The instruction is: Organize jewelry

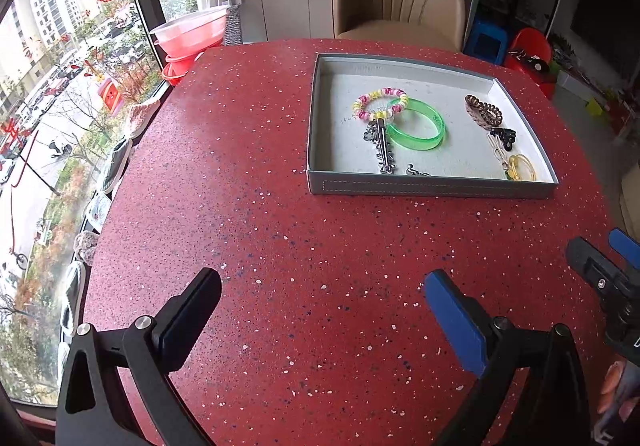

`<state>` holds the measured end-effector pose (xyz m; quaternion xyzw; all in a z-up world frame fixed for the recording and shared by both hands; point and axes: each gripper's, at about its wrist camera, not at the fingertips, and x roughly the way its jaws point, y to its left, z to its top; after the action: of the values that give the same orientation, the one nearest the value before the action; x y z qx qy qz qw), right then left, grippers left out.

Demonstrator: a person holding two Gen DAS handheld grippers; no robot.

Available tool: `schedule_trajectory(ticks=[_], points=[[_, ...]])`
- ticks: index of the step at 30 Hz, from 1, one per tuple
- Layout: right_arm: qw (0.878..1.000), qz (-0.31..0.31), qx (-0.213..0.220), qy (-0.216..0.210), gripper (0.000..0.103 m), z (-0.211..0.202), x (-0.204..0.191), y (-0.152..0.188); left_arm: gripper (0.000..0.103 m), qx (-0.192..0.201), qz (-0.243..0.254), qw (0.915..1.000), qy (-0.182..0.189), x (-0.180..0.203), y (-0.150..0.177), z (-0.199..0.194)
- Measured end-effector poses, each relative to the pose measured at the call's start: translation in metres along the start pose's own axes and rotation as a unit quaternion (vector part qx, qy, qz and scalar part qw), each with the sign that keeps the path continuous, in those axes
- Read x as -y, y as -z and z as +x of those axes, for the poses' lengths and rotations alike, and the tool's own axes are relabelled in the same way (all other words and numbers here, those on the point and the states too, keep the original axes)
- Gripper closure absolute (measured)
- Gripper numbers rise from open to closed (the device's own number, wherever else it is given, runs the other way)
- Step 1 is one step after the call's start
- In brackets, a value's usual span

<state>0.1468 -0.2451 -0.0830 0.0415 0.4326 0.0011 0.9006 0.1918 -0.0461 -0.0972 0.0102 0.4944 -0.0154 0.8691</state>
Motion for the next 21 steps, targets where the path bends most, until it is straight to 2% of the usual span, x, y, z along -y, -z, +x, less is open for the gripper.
schedule_trajectory(ticks=[12, 21], points=[[0.999, -0.007, 0.028, 0.013, 0.0, -0.01, -0.006, 0.007, 0.0, 0.025, 0.023, 0.9994, -0.001, 0.007, 0.008, -0.011], [0.998, -0.007, 0.056, 0.023, 0.0, -0.018, -0.006, 0.006, 0.0, 0.041, 0.021, 0.9989, 0.001, 0.009, 0.01, -0.017]])
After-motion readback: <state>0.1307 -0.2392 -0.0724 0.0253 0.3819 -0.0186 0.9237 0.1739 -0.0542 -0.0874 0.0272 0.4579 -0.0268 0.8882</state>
